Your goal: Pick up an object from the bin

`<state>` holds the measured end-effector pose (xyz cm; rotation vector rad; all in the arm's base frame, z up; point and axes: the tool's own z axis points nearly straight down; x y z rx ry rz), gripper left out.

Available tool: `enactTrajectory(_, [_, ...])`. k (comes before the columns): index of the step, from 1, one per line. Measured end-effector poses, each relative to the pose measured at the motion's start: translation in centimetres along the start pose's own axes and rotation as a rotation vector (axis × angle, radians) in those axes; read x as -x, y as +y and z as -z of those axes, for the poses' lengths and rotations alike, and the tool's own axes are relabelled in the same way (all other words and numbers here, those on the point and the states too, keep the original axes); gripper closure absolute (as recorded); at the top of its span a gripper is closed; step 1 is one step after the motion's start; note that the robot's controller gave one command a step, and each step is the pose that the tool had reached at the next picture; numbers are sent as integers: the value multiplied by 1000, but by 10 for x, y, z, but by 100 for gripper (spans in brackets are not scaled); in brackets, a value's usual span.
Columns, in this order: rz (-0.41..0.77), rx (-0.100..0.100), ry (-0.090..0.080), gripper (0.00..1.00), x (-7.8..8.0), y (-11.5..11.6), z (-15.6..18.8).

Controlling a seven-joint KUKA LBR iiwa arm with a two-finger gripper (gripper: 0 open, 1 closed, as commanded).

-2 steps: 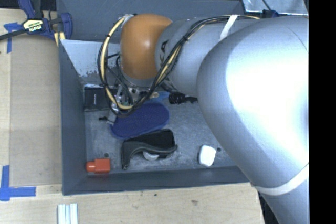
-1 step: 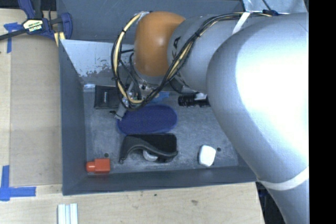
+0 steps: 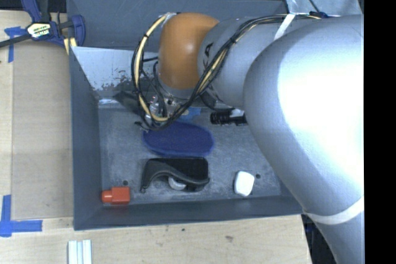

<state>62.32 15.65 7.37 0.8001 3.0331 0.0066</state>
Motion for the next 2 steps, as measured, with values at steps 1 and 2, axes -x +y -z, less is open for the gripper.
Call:
enactTrajectory(1, [-31, 2, -4, 100, -6, -13, 122])
enactTrajectory(2, [-5, 0, -3, 100, -32, -33, 174])
